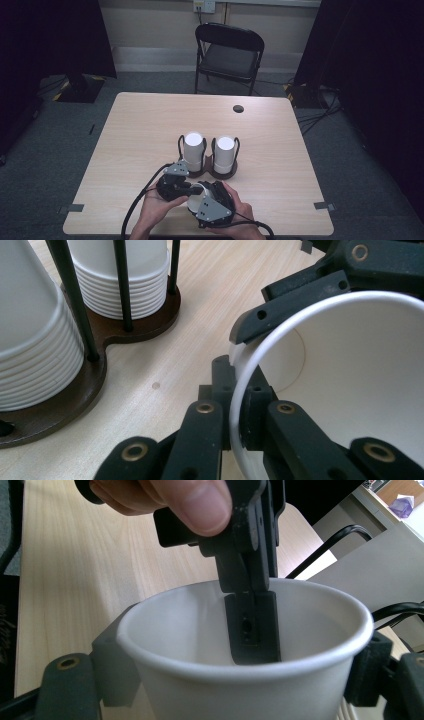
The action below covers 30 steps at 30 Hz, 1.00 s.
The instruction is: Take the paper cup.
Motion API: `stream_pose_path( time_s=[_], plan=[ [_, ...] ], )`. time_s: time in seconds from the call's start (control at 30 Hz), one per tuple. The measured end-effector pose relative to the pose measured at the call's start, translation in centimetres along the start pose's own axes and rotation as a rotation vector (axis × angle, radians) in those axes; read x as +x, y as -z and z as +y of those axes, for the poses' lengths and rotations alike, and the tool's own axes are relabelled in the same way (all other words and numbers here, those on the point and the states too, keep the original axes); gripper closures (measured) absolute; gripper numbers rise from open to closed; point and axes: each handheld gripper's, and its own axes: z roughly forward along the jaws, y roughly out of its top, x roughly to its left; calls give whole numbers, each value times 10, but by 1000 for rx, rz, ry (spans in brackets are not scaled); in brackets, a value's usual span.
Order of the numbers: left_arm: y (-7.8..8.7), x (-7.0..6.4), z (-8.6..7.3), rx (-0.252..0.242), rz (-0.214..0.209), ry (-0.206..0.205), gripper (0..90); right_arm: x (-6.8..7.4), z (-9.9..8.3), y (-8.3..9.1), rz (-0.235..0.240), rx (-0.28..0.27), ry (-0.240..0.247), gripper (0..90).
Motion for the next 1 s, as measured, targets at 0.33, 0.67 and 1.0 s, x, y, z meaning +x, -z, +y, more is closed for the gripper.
stream_pose_path(
  time_s=[0.33, 0.67, 1.0],
  plan=[
    [1, 0, 0, -17, 18, -8, 869, -2, -1, 0, -2, -9, -19, 227],
    [3, 1, -2, -56, 20, -2, 850, -7, -4, 2, -23, -31, -65, 235],
    [5, 2, -6, -107, 18, 7, 789, -10, -9, 1, -36, -14, -93, 241]
  ],
)
